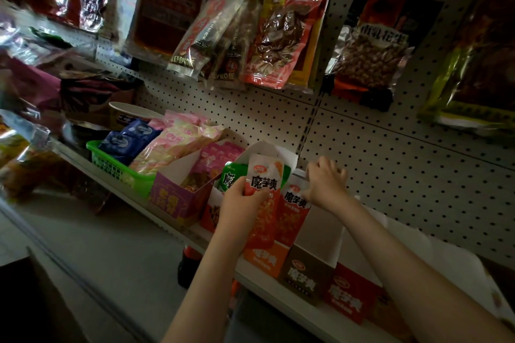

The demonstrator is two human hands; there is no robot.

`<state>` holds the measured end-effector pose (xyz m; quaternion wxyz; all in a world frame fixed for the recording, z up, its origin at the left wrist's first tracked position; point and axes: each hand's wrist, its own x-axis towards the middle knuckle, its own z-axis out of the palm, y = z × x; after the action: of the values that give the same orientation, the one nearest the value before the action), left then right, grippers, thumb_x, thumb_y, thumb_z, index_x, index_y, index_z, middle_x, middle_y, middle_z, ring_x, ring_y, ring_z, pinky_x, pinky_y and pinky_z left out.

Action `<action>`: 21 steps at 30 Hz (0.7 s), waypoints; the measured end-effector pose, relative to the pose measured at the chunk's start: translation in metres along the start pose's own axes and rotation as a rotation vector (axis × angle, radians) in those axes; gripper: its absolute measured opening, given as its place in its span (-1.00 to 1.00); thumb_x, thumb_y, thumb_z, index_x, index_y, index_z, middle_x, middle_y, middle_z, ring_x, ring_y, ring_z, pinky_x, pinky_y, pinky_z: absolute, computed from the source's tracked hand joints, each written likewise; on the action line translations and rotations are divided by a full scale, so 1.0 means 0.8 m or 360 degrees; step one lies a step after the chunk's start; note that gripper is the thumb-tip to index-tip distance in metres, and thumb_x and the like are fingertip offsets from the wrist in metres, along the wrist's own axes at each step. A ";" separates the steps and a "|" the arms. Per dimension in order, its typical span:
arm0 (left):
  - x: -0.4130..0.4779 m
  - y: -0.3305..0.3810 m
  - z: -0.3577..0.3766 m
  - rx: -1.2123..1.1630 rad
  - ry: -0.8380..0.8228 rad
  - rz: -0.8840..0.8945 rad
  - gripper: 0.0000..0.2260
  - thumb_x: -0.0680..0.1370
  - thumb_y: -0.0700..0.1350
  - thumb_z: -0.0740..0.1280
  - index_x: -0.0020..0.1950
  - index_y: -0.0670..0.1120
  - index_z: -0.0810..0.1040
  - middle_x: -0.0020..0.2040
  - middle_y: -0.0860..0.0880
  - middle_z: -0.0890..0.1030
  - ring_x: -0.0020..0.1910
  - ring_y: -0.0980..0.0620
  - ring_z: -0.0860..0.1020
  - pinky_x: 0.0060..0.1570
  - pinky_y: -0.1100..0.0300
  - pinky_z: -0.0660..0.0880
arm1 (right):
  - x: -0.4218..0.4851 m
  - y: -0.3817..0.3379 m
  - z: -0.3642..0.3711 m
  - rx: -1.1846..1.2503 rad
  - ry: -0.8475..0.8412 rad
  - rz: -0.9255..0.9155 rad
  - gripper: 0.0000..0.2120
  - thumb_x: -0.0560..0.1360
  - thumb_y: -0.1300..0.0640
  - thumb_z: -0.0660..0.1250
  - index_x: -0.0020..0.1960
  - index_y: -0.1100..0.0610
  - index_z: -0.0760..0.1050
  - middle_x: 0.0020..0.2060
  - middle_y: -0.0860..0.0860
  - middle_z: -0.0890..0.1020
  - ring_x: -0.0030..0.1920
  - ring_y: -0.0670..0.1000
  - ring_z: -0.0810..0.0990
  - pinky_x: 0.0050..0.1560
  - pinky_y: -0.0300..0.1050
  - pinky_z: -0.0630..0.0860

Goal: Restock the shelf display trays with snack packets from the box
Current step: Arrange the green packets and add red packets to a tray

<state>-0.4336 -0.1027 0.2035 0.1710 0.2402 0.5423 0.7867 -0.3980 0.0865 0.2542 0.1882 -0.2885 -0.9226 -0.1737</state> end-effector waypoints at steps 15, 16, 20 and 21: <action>0.009 -0.002 -0.003 -0.0143 -0.0028 0.0097 -0.85 0.57 -0.23 0.32 0.07 0.00 0.49 0.00 -0.03 0.58 -0.07 0.06 0.58 -0.20 0.23 0.52 | -0.034 -0.026 -0.084 0.1607 -0.0156 -0.0150 -0.80 0.41 0.17 0.47 -0.07 0.04 0.47 -0.11 -0.02 0.63 -0.09 -0.02 0.63 -0.21 -0.18 0.58; 0.011 -0.004 -0.003 -0.0065 0.0020 0.0135 -0.84 0.56 -0.23 0.32 0.07 -0.01 0.47 0.00 -0.03 0.56 -0.07 0.09 0.56 -0.18 0.26 0.50 | -0.033 -0.019 -0.085 0.1536 -0.0073 -0.0110 -0.81 0.42 0.15 0.46 -0.10 0.03 0.45 -0.15 -0.05 0.61 -0.16 -0.05 0.61 -0.32 -0.27 0.51; 0.015 -0.015 -0.004 0.0148 0.0036 0.0160 -0.87 0.55 -0.21 0.35 0.00 -0.01 0.47 -0.07 -0.02 0.55 -0.13 0.07 0.54 -0.09 0.16 0.53 | -0.029 0.004 -0.073 0.1240 0.0037 0.0047 -0.74 0.42 0.12 0.47 -0.04 0.08 0.40 -0.19 -0.08 0.53 -0.23 -0.11 0.51 -0.38 -0.28 0.38; 0.015 -0.018 -0.002 0.0177 -0.0011 0.0134 -0.88 0.55 -0.21 0.35 -0.02 0.00 0.48 -0.08 -0.04 0.56 -0.14 0.05 0.55 -0.08 0.12 0.53 | -0.030 0.007 -0.067 0.1235 0.0011 0.0072 -0.74 0.42 0.13 0.47 -0.04 0.08 0.38 -0.20 -0.09 0.52 -0.22 -0.12 0.51 -0.36 -0.27 0.39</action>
<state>-0.4438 -0.0925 0.1921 0.1260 0.2746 0.5739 0.7612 -0.3633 0.0569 0.2910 0.2903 -0.2156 -0.9124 0.1915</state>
